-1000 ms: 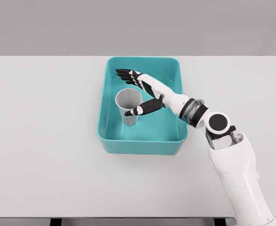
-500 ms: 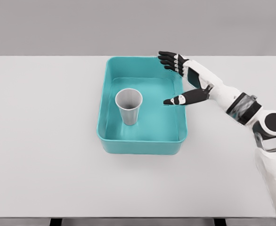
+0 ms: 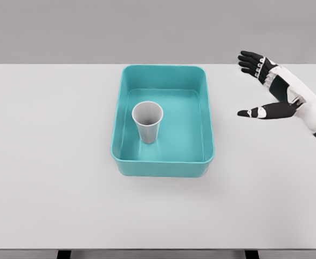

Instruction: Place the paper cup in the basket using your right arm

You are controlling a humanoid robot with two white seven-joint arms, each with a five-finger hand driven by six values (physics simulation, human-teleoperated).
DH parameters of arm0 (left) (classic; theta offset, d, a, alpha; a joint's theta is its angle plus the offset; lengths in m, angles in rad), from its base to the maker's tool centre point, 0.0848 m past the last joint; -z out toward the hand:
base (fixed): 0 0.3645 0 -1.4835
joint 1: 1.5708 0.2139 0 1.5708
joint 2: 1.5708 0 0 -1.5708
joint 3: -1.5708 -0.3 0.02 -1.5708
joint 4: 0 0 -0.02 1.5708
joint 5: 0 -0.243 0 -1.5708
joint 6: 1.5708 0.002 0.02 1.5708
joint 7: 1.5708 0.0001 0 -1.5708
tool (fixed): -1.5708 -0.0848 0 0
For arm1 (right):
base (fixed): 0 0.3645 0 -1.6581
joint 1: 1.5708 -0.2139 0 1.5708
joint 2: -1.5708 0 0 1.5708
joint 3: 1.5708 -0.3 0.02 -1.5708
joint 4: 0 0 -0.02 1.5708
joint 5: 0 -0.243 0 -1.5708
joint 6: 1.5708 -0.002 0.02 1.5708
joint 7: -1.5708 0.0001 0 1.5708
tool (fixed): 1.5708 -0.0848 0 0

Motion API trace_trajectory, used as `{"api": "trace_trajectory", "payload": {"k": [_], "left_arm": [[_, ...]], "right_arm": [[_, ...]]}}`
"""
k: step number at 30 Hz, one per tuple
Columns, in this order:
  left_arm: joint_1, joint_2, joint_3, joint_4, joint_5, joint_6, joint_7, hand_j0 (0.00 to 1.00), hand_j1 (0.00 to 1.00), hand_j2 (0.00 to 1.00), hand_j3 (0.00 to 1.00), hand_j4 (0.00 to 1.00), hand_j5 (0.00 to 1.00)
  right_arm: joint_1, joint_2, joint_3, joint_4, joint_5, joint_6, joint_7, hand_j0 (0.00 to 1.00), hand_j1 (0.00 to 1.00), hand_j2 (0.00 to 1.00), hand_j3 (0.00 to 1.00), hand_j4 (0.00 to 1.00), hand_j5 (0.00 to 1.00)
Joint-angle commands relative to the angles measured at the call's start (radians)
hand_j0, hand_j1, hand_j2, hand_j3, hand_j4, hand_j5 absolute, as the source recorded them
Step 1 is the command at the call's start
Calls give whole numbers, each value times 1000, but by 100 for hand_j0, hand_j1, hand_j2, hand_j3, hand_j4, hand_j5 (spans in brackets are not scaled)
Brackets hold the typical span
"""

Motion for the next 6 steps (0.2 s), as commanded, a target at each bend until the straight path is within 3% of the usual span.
{"api": "trace_trajectory", "payload": {"k": [1,6], "left_arm": [[0,0,0,0,2,0,-1,100,100,100,100,100,100],[0,0,0,0,-3,0,-1,100,100,100,100,100,100]], "right_arm": [[0,-1,-24,-1,-7,-1,0,100,100,100,100,100,100],[5,-1,-25,-1,-7,-1,0,100,100,100,100,100,100]]}}
